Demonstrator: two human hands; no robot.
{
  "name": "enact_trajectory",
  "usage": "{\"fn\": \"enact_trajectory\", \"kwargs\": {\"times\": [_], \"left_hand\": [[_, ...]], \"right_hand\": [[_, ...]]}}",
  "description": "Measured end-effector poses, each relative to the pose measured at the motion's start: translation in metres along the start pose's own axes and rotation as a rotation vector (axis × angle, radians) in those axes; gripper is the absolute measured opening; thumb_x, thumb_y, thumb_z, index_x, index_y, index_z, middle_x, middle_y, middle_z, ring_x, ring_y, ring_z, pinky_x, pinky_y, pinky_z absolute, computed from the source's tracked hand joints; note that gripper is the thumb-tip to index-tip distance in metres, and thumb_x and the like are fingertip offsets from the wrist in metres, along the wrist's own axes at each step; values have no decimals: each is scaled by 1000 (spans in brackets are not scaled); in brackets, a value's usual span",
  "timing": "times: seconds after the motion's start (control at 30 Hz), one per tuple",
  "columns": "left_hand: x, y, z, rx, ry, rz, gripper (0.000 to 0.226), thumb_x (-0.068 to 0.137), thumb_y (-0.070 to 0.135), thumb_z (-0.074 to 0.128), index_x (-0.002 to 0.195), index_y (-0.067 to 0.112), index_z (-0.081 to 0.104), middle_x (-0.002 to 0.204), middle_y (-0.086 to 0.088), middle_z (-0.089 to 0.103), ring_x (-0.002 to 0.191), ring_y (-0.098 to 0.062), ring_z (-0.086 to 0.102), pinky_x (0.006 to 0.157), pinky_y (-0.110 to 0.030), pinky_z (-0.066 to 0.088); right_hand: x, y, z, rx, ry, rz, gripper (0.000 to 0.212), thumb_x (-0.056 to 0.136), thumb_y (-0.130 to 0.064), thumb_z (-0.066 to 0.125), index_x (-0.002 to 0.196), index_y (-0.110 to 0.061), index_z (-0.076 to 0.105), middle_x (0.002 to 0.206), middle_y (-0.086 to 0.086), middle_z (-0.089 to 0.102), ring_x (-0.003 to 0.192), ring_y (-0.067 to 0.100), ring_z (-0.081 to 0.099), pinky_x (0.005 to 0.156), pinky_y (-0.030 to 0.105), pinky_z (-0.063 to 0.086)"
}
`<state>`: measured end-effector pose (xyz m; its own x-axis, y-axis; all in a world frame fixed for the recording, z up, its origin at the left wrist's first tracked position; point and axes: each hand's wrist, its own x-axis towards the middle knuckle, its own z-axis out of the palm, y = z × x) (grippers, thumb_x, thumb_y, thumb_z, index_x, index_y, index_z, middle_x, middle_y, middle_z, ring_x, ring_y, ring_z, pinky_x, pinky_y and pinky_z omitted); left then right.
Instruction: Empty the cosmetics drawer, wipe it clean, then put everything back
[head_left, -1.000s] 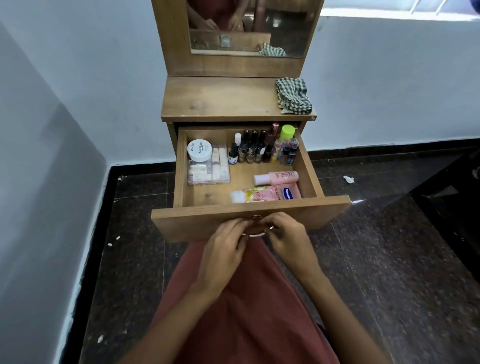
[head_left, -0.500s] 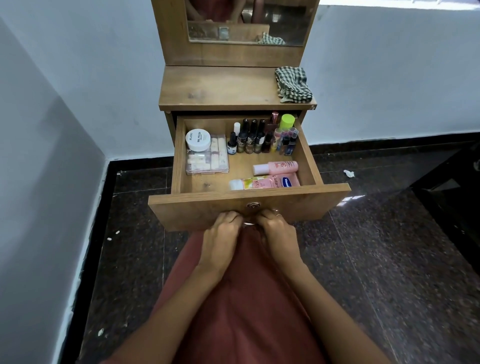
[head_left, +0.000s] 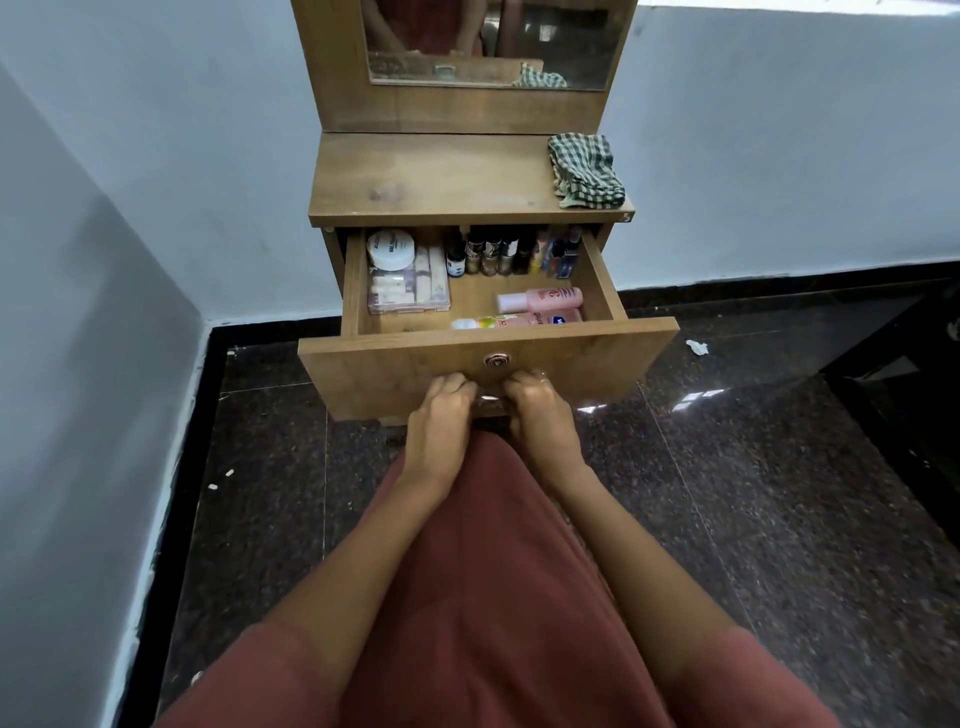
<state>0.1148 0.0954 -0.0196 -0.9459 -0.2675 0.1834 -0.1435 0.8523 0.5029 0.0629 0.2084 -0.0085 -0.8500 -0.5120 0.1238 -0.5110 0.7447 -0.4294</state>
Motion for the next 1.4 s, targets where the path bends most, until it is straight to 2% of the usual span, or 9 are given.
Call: {"fn": "enact_trajectory", "kwargs": {"times": [0.23, 0.43, 0.57, 0.77, 0.87, 1.13, 1.3, 1.4], "left_hand": [[45, -3, -3, 97, -2, 16, 11, 89, 6, 48, 93, 6, 59, 103, -7, 56, 104, -24, 49, 66, -37, 45], [85, -9, -6, 69, 8, 9, 17, 86, -5, 44, 93, 0, 58, 104, -12, 56, 103, -28, 49, 71, -37, 44], [113, -16, -5, 51, 13, 4, 19, 87, -4, 42, 95, -1, 59, 105, -14, 56, 103, -29, 49, 76, -38, 45], [145, -25, 0, 56, 25, -6, 18, 87, 0, 45, 96, 0, 61, 106, -13, 58, 101, -28, 51, 74, -36, 43], [158, -29, 3, 34, 28, -13, 19, 86, -1, 45, 96, 0, 61, 106, -13, 58, 101, -29, 51, 76, -38, 46], [172, -35, 5, 77, 12, -4, 24, 85, -7, 44, 100, 0, 61, 114, -13, 57, 110, -30, 48, 81, -40, 49], [168, -29, 2, 71, -16, -37, 25, 87, -5, 44, 106, 1, 59, 121, -13, 54, 112, -30, 48, 85, -39, 46], [156, -25, 0, 38, -71, -59, 31, 92, 5, 40, 120, 6, 54, 131, -11, 49, 118, -29, 49, 92, -39, 45]], "right_hand": [[45, 4, 3, -13, 32, -2, 17, 79, 7, 49, 88, 1, 62, 102, 13, 61, 103, 31, 51, 63, 36, 41], [86, 2, 7, 33, 62, 48, 15, 85, 1, 46, 87, 4, 60, 106, 15, 57, 105, 32, 49, 69, 39, 44], [112, 3, 10, 35, 84, 52, 18, 84, 3, 43, 88, 5, 60, 109, 19, 53, 105, 36, 48, 72, 43, 45], [138, 4, 12, 19, 126, 45, 18, 88, -1, 42, 89, 6, 59, 110, 20, 52, 107, 36, 47, 73, 44, 43], [152, 6, 16, 21, 128, 65, 18, 88, -2, 43, 91, 5, 59, 112, 19, 52, 107, 36, 48, 73, 43, 44], [164, 8, 19, 80, 139, 32, 16, 87, 0, 45, 90, 7, 59, 112, 22, 53, 110, 38, 48, 75, 46, 47], [158, 6, 24, 7, 121, 50, 24, 91, -1, 40, 107, 1, 58, 121, 19, 48, 116, 36, 45, 80, 46, 46], [149, 4, 27, -52, 102, 38, 34, 92, -3, 38, 123, -4, 51, 128, 14, 48, 117, 33, 48, 85, 43, 47]]}}
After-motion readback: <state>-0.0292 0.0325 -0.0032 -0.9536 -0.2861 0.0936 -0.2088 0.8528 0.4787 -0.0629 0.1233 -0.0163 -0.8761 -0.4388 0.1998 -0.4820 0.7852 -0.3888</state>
